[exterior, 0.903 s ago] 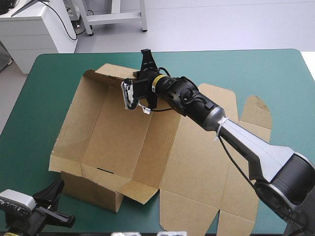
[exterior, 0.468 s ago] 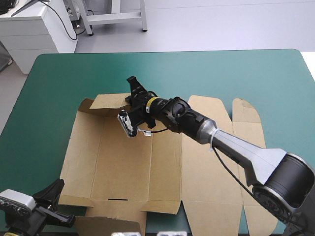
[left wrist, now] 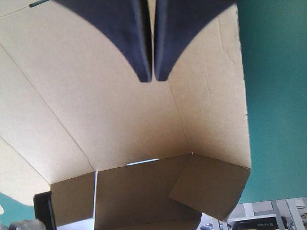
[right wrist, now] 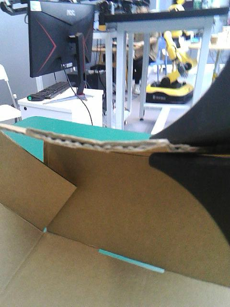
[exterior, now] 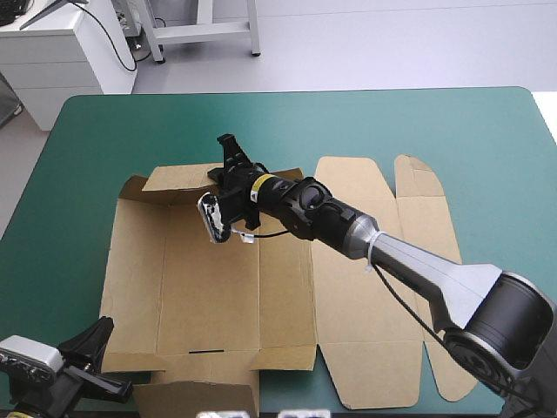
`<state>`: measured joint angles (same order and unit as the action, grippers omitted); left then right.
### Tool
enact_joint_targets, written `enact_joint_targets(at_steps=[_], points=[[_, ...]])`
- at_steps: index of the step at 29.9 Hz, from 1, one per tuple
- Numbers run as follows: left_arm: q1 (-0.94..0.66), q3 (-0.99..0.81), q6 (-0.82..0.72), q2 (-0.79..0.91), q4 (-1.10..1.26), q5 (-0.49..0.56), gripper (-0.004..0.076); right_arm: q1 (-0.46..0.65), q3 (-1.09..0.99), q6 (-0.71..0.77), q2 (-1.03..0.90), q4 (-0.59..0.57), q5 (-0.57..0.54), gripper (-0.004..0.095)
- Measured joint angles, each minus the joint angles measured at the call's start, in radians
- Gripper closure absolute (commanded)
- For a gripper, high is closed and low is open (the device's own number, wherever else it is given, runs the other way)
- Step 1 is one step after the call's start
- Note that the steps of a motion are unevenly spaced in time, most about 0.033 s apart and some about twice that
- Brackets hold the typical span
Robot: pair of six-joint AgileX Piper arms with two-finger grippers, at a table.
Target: Fold the box
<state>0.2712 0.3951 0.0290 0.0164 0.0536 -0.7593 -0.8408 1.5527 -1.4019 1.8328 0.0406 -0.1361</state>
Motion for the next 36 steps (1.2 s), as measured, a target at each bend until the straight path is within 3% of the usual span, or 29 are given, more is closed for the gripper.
enact_joint_targets(at_steps=[4, 7, 12, 14, 19, 21, 24, 31, 36], points=[[0.000, 0.000, 0.000, 0.000, 0.000, 0.000, 0.0731, 0.000, 0.000, 0.059, 0.008, 0.090, 0.000, 0.0849], [0.000, 0.000, 0.000, 0.000, 0.000, 0.000, 0.0731, 0.000, -0.001, 0.071, 0.016, 0.106, 0.001, 0.0711], [0.000, 0.000, 0.000, 0.000, 0.000, 0.000, 0.0731, 0.000, -0.001, 0.077, 0.020, 0.133, 0.012, 0.0392], [0.000, 0.000, 0.000, 0.000, 0.000, 0.000, 0.0731, 0.001, -0.001, 0.081, 0.020, 0.139, 0.041, 0.0336], [0.000, 0.000, 0.000, 0.000, 0.000, 0.000, 0.0731, 0.005, -0.001, 0.123, 0.018, 0.152, 0.129, 0.0416], [0.000, 0.000, 0.000, 0.000, 0.000, 0.000, 0.0731, 0.008, -0.001, 0.167, 0.008, 0.186, 0.126, 0.0557], [0.000, 0.000, -0.003, 0.000, 0.000, 0.001, 0.0731, 0.008, -0.001, 0.232, -0.025, 0.252, 0.076, 0.0912], [0.000, 0.007, -0.079, -0.016, -0.010, 0.040, 0.0732, 0.061, -0.001, 0.542, -0.163, 0.268, -0.204, 0.0906], [0.000, 0.073, -0.098, -0.149, -0.080, 0.044, 0.0731, 0.130, -0.016, 0.804, -0.242, 0.165, -0.471, 0.0906]])
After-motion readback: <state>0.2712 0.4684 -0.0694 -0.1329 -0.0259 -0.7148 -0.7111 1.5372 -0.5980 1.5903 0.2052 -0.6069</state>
